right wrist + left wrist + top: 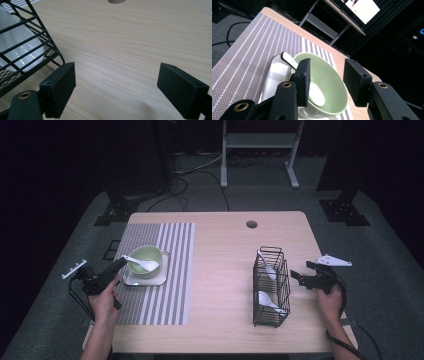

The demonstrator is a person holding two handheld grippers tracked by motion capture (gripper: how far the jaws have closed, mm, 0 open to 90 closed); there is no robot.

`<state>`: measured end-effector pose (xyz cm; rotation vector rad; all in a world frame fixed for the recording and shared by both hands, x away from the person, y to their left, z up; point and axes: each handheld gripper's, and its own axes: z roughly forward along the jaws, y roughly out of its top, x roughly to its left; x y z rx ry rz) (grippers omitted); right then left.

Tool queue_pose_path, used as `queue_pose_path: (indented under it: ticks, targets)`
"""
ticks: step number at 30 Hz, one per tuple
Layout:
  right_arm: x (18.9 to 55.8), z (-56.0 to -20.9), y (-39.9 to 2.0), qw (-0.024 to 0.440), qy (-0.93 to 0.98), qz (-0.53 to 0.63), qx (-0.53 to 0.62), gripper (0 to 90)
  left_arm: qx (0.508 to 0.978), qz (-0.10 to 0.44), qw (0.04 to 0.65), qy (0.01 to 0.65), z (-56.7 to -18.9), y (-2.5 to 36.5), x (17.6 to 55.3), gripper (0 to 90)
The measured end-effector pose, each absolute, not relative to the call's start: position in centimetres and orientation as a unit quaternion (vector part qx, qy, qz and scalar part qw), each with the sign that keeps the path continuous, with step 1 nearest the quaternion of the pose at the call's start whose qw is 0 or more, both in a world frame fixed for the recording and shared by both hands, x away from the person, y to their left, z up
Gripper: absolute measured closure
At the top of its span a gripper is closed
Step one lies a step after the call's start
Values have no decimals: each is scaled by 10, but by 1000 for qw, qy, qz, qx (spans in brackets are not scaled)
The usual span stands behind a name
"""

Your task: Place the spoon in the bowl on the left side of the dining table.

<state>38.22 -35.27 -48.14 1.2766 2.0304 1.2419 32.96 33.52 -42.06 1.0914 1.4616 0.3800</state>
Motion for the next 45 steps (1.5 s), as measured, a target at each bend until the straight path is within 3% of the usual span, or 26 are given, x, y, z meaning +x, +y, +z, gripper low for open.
queue_pose_path:
  ticks: [12,45]
  targets:
    - [382,-481,-352,219,734,447,461,141,488,156,600,614,-419,328,317,487]
    - [381,-481,-352,223,737,445,458,141,546,139,588,580,-427,293,307,414]
